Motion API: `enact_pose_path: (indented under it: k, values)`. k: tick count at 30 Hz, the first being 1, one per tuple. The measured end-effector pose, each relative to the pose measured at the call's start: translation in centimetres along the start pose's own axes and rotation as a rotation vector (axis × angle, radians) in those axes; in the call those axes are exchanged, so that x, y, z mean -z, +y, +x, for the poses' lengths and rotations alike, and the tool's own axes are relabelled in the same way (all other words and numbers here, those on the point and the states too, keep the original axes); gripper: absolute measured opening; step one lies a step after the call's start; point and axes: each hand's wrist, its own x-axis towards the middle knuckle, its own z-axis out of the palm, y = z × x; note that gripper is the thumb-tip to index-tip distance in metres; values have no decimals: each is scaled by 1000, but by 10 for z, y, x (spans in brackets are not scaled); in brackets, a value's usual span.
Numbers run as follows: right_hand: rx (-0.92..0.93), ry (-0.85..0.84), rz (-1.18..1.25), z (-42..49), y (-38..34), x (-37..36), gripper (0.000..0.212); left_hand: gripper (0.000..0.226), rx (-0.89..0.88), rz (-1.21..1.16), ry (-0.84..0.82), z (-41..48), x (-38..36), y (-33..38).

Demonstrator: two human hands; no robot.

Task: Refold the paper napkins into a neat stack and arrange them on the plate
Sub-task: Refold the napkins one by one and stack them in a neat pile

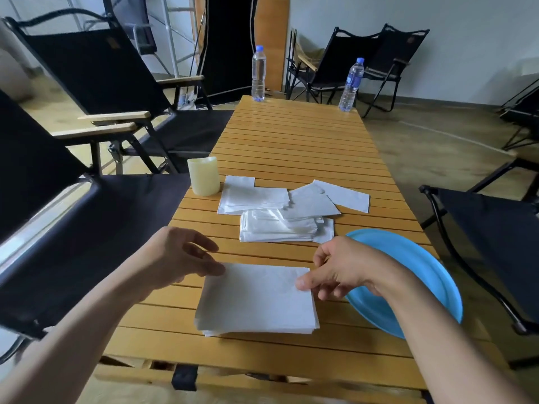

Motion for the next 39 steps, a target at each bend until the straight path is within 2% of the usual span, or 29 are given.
enact_pose_path:
  k: [6, 8, 10, 12, 16, 20, 25, 28, 34, 36, 39]
  values:
    - [29, 34, -74, 2, -8, 14, 44, 50, -31, -7, -42, 13, 12, 2]
    - [114, 166, 39, 21, -21, 32, 34, 45, -72, -5, 23, 33, 20, 6]
    - [189, 347, 188, 58, -35, 50, 21, 27, -122, 8, 115, 66, 20, 11]
    - [209, 495, 219, 103, -44, 63, 10, 13, -181, 20, 193, 105, 12, 13]
    - [151, 558, -25, 183, -46, 72, 14, 22, -291, 235, 201, 172, -8, 18]
    - [193, 565, -332, 223, -52, 66, 25, 29, -317, 551, 166, 217, -13, 22]
    - [230, 544, -432, 241, -60, 63, 27, 40, -322, 693, 173, 244, -17, 28]
    - [245, 499, -459, 244, -60, 67, 13, 40, -272, 694, 212, 250, -20, 32]
    - [338, 481, -475, 230, -59, 70, 11, 20, -236, 590, 191, 242, -18, 43]
    - [399, 497, -375, 219, -61, 71, 8, 13, -219, 475, 168, 233, -13, 47]
    - [476, 526, -94, 199, -62, 73, 6, 6, -240, 257, 173, 212, -2, 52]
